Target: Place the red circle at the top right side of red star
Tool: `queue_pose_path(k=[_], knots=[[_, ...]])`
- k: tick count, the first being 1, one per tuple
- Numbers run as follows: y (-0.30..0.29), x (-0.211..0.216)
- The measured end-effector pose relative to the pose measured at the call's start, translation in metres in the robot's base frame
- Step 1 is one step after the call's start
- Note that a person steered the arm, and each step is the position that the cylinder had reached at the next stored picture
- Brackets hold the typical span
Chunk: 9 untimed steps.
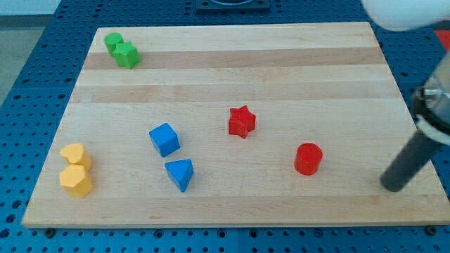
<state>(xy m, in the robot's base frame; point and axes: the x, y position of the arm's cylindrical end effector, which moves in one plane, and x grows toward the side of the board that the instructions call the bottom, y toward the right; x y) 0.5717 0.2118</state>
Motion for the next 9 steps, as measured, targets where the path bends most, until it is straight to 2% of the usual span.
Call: queue_pose_path(k=[1, 3, 7, 8, 9], knots=[[-0.043, -0.007], [-0.089, -0.009], [-0.161, -0.195], [-0.143, -0.208], [-0.076, -0.187]])
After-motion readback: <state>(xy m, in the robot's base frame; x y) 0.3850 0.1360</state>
